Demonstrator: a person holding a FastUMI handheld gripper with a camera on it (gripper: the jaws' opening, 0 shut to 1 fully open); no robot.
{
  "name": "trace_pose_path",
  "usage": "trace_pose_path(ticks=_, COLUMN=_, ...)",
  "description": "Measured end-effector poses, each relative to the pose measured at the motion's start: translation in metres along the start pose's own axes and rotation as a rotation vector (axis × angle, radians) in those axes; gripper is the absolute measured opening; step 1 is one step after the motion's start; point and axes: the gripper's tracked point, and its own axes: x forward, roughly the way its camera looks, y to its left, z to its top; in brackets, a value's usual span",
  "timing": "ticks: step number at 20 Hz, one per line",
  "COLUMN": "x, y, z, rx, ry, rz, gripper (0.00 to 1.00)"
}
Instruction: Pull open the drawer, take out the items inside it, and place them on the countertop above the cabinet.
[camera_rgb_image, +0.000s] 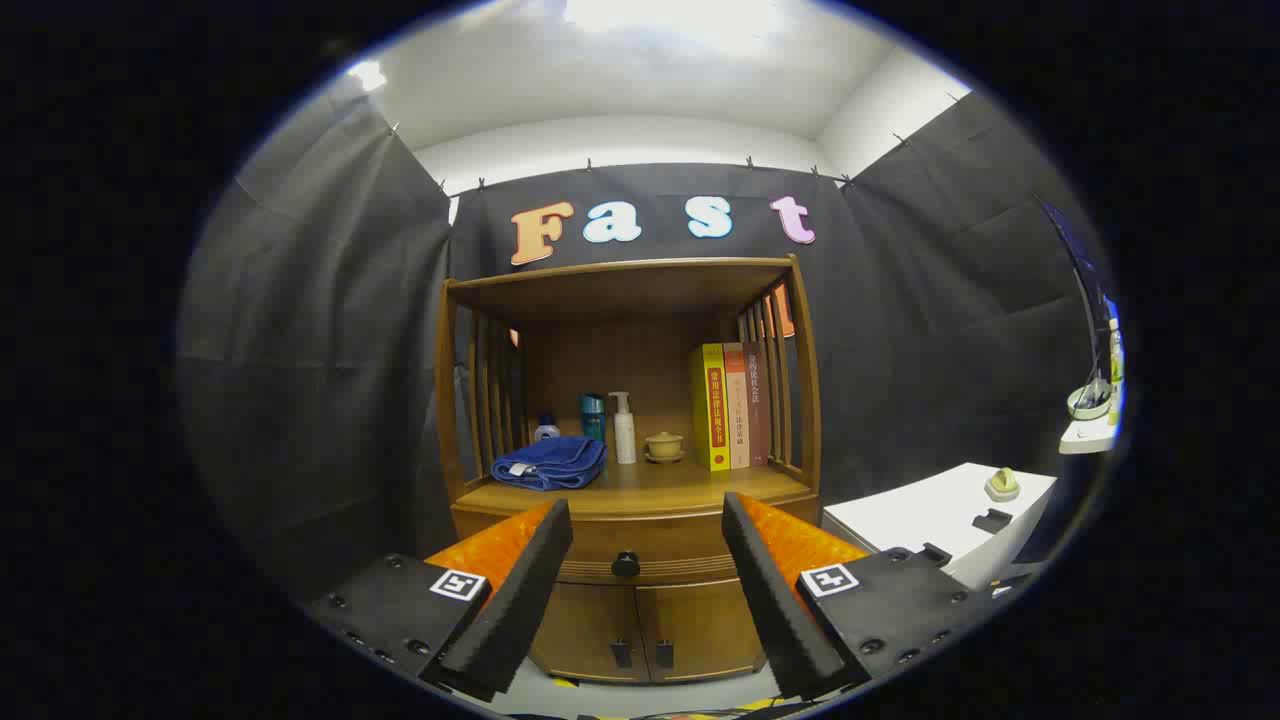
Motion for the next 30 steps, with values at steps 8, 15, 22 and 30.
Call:
trace_pose_path(ticks=8, x=-0.001, y=-0.003, z=0.0, rx=-0.006, ry=0.009, rz=-0.005, gripper=0.98)
trace_pose_path(ticks=15, x=-0.007, y=0.004, z=0.002, rx=-0.021, ry=0.008, rz=0.006, gripper=0.98)
trace_pose_path(ticks=22, x=-0.009, y=0.005, z=0.003, rx=-0.02, ry=0.017, rz=0.005, gripper=0.98)
trace_pose_path(ticks=30, x=-0.01, y=0.006, z=0.001, rx=-0.011, ry=0.016, rz=0.004, gripper=0.99)
